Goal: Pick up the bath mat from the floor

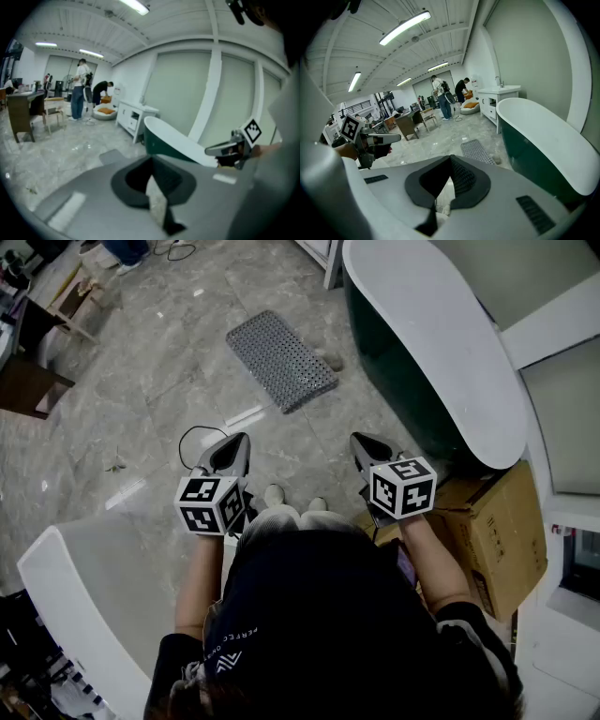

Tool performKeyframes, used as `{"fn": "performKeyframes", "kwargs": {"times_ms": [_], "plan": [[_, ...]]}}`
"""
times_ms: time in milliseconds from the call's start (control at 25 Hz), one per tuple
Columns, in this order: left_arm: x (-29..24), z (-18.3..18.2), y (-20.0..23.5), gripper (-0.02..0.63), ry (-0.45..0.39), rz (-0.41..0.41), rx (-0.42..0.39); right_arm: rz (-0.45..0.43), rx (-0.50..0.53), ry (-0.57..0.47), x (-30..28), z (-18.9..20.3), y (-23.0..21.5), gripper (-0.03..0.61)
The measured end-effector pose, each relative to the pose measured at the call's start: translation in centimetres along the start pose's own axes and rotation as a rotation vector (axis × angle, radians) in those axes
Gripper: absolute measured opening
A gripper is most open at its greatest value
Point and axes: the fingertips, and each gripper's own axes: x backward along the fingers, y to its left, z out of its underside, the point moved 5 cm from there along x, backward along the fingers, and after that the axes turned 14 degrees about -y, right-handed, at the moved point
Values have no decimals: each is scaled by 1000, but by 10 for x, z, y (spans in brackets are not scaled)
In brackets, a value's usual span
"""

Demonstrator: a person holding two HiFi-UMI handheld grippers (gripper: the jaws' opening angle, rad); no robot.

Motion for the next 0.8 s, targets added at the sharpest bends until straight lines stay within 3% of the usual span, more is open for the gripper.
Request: {"fn": "performKeyframes", "kwargs": {"times_ms": [320,800], "plan": [[-8,-6,13,5,-6,-4,3,13,-33,-3,-16,-7,-11,-9],[-18,-16,54,5,-12,-4,-6,-67,-6,15,-73,-27,15,-9]]}}
